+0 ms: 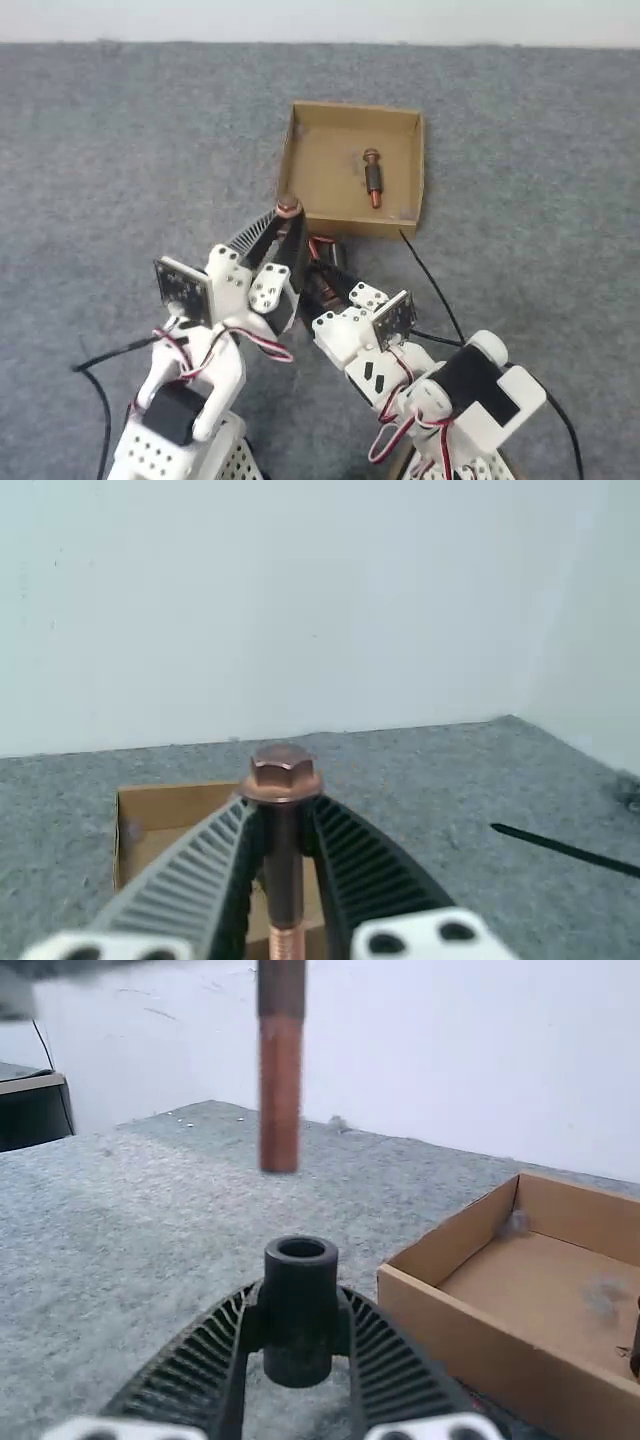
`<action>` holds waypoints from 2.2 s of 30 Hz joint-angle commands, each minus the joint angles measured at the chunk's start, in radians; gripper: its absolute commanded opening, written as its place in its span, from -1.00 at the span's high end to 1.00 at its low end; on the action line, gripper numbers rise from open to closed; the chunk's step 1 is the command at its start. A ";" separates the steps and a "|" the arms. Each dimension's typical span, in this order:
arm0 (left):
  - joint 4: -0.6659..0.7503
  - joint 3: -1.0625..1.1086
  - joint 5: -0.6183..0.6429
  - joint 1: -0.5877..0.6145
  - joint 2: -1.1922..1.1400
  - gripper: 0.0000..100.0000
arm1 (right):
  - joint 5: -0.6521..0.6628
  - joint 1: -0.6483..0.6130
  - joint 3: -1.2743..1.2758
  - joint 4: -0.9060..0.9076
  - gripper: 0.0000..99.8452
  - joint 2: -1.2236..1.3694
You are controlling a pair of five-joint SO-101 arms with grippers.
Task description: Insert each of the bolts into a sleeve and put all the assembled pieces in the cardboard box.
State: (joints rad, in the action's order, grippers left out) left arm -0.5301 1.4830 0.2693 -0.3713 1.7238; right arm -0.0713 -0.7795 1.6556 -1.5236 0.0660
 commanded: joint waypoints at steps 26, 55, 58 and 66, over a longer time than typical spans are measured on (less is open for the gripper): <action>0.012 0.102 0.011 0.066 0.097 0.98 | 0.043 -0.033 0.025 0.036 0.99 -0.015; 0.161 0.200 0.012 0.068 0.098 0.98 | 0.043 0.012 0.002 0.044 0.99 -0.013; 0.161 0.200 0.012 0.066 0.098 0.98 | 0.043 0.013 -0.009 0.044 0.99 -0.013; 0.153 0.200 0.014 0.054 0.098 0.98 | 0.043 0.016 -0.063 0.134 0.99 -0.015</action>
State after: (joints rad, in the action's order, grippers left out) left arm -0.4012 1.6962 0.2693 -0.3038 1.7944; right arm -0.0514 -0.7779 1.6387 -1.3963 0.0660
